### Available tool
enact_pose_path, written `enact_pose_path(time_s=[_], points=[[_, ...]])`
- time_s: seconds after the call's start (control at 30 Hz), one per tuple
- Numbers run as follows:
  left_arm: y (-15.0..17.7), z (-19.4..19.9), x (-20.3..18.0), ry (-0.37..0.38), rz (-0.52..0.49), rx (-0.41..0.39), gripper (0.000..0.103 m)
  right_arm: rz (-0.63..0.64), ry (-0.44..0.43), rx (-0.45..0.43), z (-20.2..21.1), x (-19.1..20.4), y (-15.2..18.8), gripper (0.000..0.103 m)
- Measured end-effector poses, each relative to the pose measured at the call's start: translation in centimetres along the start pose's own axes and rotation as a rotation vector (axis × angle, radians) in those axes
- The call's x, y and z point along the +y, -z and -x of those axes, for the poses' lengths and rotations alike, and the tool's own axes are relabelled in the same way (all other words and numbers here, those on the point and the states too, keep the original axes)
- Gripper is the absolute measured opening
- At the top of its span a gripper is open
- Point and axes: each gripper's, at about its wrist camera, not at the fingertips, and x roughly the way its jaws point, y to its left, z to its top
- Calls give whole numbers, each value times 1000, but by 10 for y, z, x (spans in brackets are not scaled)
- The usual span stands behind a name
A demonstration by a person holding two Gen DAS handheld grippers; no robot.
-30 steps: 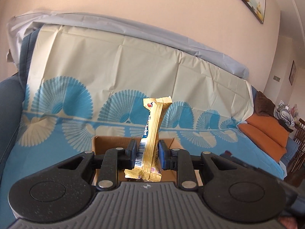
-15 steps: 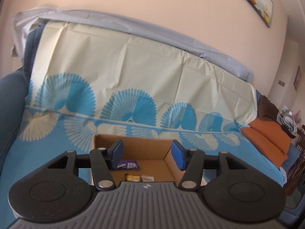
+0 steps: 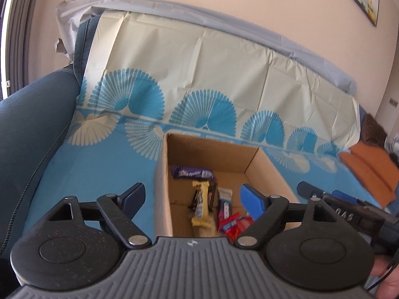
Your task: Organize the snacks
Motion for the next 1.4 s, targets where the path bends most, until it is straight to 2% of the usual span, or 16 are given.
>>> enact_pose_path(time_s=[0.07, 0.33, 0.47, 0.57, 0.67, 0.83, 1.1, 1.27, 1.4], points=[[11, 1, -3, -5, -19, 30, 94, -52, 5, 39, 7, -9, 9, 102], [51, 7, 1, -53, 2, 117, 95, -140, 58, 91, 36, -27, 50, 102], [66, 6, 5, -48, -1, 173, 102, -126, 53, 76, 46, -22, 54, 102], [77, 4, 9, -55, 21, 221, 102, -96, 52, 81, 47, -15, 54, 102], [85, 0, 9, -94, 15, 255, 102, -67, 49, 79, 46, -9, 54, 102], [89, -6, 16, -107, 36, 295, 102, -41, 52, 107, 36, -2, 53, 102], [89, -9, 15, -100, 48, 293, 102, 47, 62, 125, 28, 16, 55, 102], [86, -10, -1, -89, 2, 257, 102, 79, 75, 127, 32, 20, 56, 102], [84, -16, -9, -71, -16, 257, 102, 75, 82, 122, 35, 17, 57, 102]])
